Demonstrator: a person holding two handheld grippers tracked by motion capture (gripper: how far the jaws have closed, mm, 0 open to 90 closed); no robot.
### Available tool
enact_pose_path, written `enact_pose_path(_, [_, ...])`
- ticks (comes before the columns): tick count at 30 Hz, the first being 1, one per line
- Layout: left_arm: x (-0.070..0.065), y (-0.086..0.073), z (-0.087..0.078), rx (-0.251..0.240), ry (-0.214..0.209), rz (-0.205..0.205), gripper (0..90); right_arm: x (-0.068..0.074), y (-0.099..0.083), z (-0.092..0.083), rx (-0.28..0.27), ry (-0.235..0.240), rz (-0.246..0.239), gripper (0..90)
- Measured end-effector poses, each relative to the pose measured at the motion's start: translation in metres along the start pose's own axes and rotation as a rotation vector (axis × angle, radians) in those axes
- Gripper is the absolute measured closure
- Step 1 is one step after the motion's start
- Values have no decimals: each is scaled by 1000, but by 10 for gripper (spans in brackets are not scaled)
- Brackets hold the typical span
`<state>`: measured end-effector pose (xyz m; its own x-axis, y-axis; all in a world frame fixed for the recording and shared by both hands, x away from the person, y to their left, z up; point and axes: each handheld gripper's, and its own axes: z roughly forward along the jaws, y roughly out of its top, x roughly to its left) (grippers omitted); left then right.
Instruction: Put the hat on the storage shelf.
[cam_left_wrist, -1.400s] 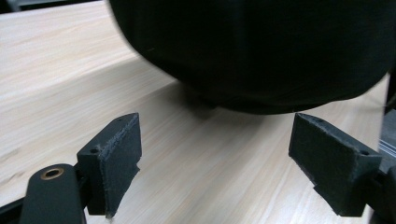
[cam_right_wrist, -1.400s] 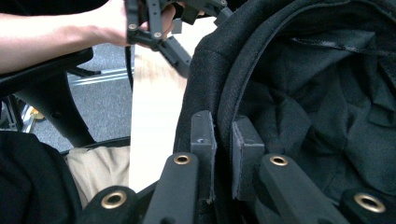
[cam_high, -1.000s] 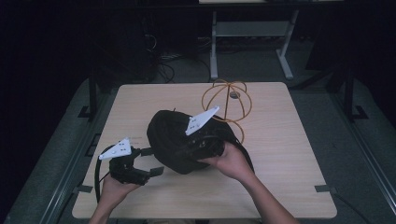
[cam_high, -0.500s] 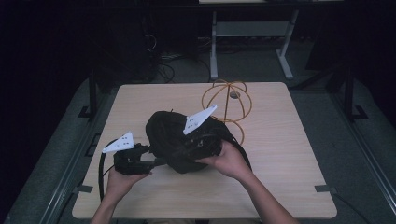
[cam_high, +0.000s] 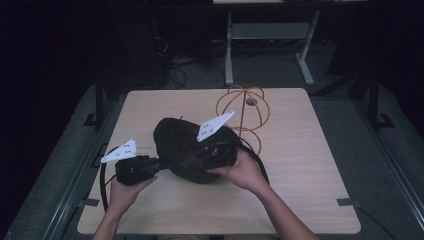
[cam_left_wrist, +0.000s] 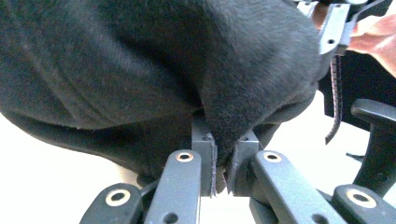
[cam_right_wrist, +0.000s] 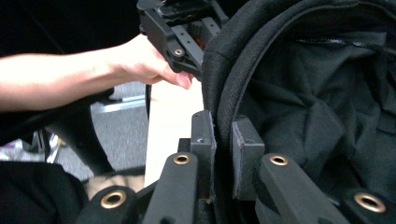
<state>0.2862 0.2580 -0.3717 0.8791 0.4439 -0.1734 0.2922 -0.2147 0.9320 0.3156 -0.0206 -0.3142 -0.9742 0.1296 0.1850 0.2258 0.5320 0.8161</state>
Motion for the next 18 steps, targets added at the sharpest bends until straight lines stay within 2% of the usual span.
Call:
enact_pose_path(1, [0,0,0,0,0,0,837,0,0,0,0,0,0,812])
enact_pose_path(2, [-2,8,-3,10,16,28,838,-1,0,-4,-29,2,15,806])
enact_pose_path(3, [-2,8,-3,10,16,28,838,-1,0,-4,-29,2,15,806])
enact_pose_path(4, [-4,17,-5,17,31,44,839,-3,0,-7,-55,1,18,798])
enact_pose_path(5, [-5,21,-5,17,39,48,839,-3,0,-9,-64,1,34,792])
enact_pose_path(7, [-6,25,-5,23,48,54,840,-4,-1,-11,-77,-8,34,785])
enact_pose_path(8, [-8,33,-5,44,68,81,840,-4,-2,-13,-93,-21,39,776])
enact_pose_path(9, [-8,33,-5,44,68,81,841,-4,-2,-13,-93,-21,39,776])
enact_pose_path(10, [-10,42,-5,61,79,107,842,-5,-4,-14,-110,-17,44,765])
enact_pose_path(11, [-10,42,-5,61,79,107,842,-5,-4,-14,-110,-17,44,765])
enact_pose_path(12, [-12,50,-5,75,87,131,843,-6,-4,-18,-109,-27,44,746])
enact_pose_path(15, [-13,58,-5,80,89,137,843,-7,-4,-21,-127,-33,49,711])
enact_pose_path(16, [-13,63,-6,84,93,149,843,-5,-4,-23,-137,-60,44,648])
enact_pose_path(17, [-14,65,-6,86,94,154,843,-5,-4,-23,-137,-60,44,648])
enact_pose_path(18, [-13,71,-9,76,96,149,843,-4,-4,-25,-134,-84,33,594])
